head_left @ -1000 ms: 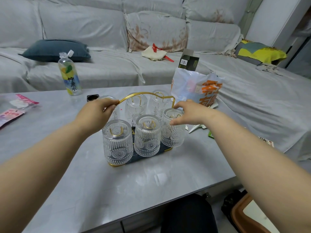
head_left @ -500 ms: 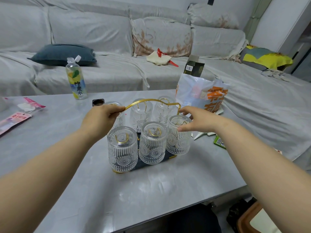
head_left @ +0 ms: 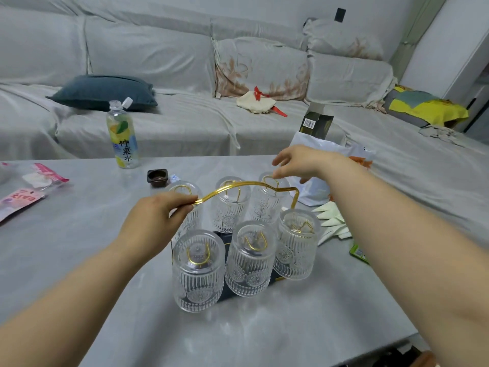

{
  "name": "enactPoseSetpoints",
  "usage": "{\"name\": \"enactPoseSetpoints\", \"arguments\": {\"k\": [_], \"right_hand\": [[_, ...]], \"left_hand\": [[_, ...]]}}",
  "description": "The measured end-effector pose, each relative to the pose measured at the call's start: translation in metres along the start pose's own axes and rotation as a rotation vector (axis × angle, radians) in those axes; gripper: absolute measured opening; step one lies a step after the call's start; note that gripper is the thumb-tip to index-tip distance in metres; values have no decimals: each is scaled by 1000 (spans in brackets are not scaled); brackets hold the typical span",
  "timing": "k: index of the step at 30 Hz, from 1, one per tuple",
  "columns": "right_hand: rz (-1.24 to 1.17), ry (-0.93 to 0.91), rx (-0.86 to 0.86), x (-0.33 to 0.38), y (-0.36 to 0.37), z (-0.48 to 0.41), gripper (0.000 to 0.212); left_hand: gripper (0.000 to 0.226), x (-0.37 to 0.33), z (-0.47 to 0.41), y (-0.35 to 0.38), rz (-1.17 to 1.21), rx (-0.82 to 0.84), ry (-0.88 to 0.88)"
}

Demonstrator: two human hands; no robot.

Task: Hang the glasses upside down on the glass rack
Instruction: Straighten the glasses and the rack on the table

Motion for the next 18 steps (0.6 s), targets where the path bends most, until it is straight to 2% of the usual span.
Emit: {"name": "enactPoseSetpoints", "arguments": {"k": [5, 8, 18], "right_hand": [[223, 125, 182, 4, 20, -26, 73], [251, 148, 253, 2, 27, -32, 84], [117, 39, 159, 4, 26, -49, 62]], "left_hand": [[16, 1, -9, 3, -3, 42, 61], [16, -2, -13, 9, 15, 68, 95], [16, 2, -14, 12, 60, 78, 97]]}}
Point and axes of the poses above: each hand's wrist, its own z-axis away from the middle knuckle, its own y-axis out of the palm, x = y × z, the point moved 3 cm from there along -z, towards the middle knuckle, and after that the axes turned 1 degree about x, right-handed, at the moved point
